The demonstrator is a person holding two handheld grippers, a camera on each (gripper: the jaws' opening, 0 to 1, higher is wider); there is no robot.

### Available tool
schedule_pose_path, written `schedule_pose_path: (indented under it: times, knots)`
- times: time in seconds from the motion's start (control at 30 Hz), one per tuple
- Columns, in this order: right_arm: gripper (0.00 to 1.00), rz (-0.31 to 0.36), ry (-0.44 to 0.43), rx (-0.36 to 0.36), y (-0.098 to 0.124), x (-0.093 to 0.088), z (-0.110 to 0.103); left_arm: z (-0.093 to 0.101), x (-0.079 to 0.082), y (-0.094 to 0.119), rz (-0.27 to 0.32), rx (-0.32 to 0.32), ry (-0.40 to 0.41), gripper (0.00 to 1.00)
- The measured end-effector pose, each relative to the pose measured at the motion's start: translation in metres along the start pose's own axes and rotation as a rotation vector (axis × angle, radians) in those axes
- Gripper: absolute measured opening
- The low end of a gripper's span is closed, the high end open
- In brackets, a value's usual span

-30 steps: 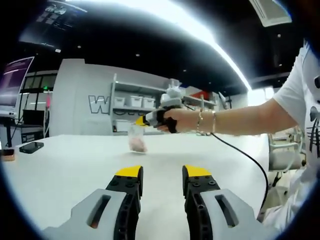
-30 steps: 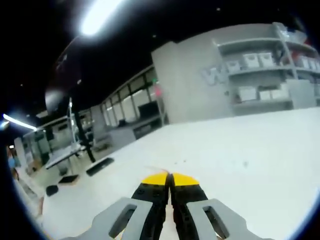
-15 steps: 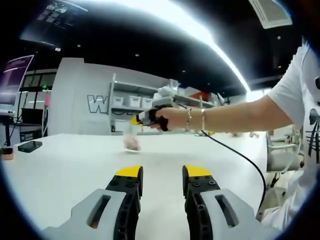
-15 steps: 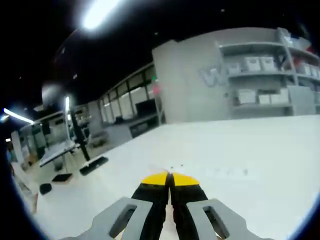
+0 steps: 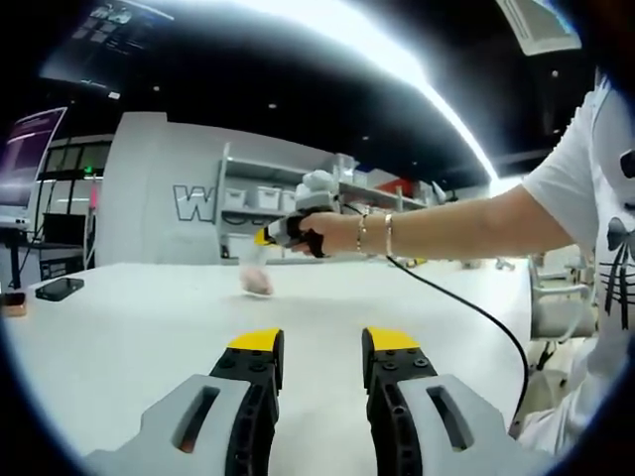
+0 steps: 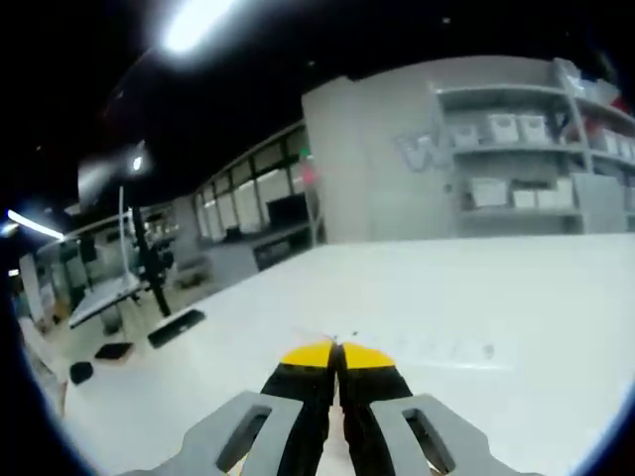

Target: Open the resealable bag by pulling the two sides of the seal apart until the entire bag opening is separated and visibly accessible.

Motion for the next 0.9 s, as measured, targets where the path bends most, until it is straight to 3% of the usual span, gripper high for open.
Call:
schedule_pose_path:
  times: [0.47,0.73,0.9]
  knots:
    - [0.00,-0.009,0.006,-0.039,-0.019,0.004,0.016,-0.001,0.000,0.000,-0.008,0.007,0.001,0.32]
    - [0.00,-0.008,0.007,-0.030,-0.027,0.000,0.008,0.000,0.000,0.001,-0.013,0.007,0.001,0.32]
    - [0.00,-0.020,0.010,-0.003,-0.028,-0.012,-0.007,0.000,0.001,0.001,-0.013,0.006,0.002,0.32]
Point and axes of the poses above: the point that each gripper's makers call its tool centre point, and the gripper's own axes: y roughly backward along the fingers, z roughly to its right, x roughly out of its top, the point moved 7 cm from there along y, roughly backward along the fingers, and after that the axes turned 9 degrees about y, right-handed, at the moved point
